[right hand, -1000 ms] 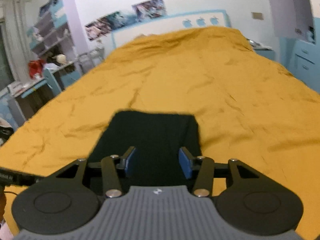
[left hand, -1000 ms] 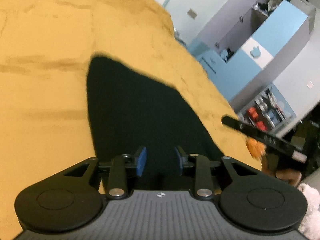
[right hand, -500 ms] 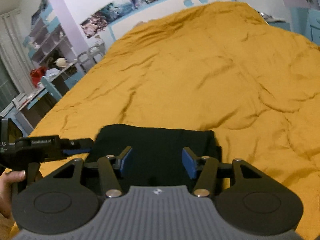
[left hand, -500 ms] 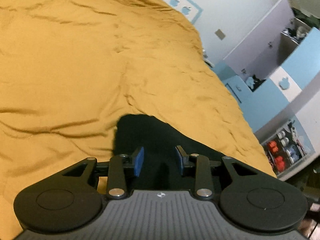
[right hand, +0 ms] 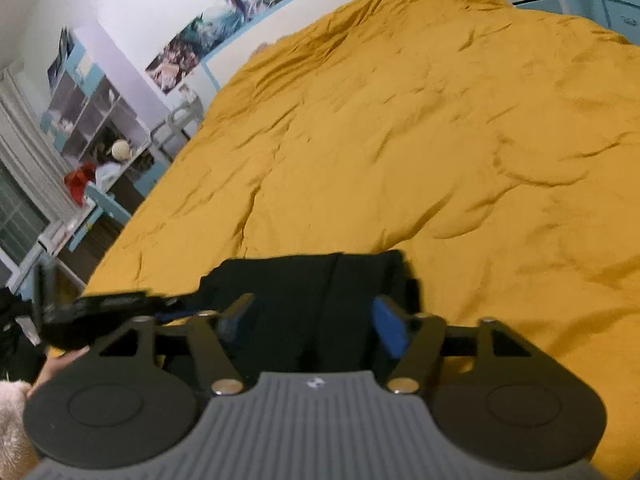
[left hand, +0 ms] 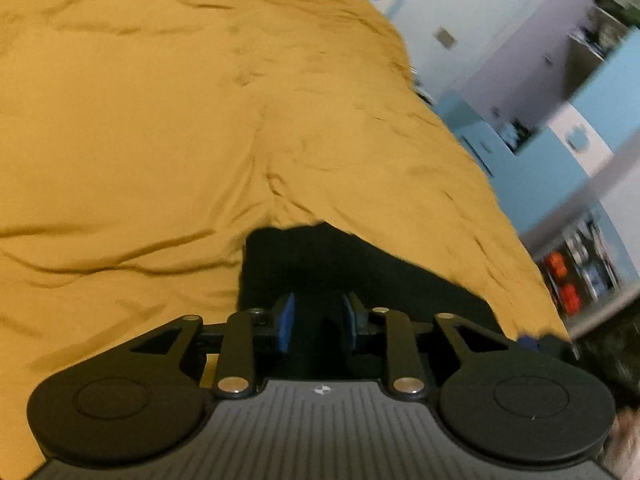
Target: Fold small clothes
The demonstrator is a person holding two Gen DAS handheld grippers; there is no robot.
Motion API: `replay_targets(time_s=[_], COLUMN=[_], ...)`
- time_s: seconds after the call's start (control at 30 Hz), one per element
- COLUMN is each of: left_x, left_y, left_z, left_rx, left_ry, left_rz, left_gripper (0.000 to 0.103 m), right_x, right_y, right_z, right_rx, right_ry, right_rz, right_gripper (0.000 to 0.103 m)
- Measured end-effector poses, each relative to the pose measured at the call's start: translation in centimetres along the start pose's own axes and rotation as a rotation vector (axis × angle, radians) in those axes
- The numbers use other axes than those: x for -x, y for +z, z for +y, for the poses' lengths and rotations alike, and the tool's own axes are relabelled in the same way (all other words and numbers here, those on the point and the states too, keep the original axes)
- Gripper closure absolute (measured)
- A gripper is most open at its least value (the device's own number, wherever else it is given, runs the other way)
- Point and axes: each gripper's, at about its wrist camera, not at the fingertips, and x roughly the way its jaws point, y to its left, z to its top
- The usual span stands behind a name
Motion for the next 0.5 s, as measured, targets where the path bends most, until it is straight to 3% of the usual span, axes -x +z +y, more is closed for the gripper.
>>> replay_targets(time_s=[0.13, 0.23, 0.3, 0.5], left_x=[6.0, 9.5, 11.0, 11.6], left_y=[-2.5, -6.3, -9.2, -15.0], left_z=[-0.4, -0.1, 0.1, 2.1], left_rx=[-0.016, 0.086, 0.146, 0.300], left_ry=[-0.066, -0.180, -0.238, -0.227], left_rz=[0.060, 0.133, 0.175, 0.204], left_gripper=[0.069, 0.051, 0.050, 0.050], right_x=[3.1, 3.7, 3.3, 0.5], right_y=[-0.1, 0.0, 0.0, -0.1], right_z=[-1.9, -4.5, -5.6, -7.3], right_rx=[0.048, -0.074, -0.144, -0.229], right_ry=[-0.053, 0.040, 0.113, 0.162], right_rz=[0.027, 0.101, 0.142, 0.172], right_gripper=[0.030, 0.029, 0.028, 0.026])
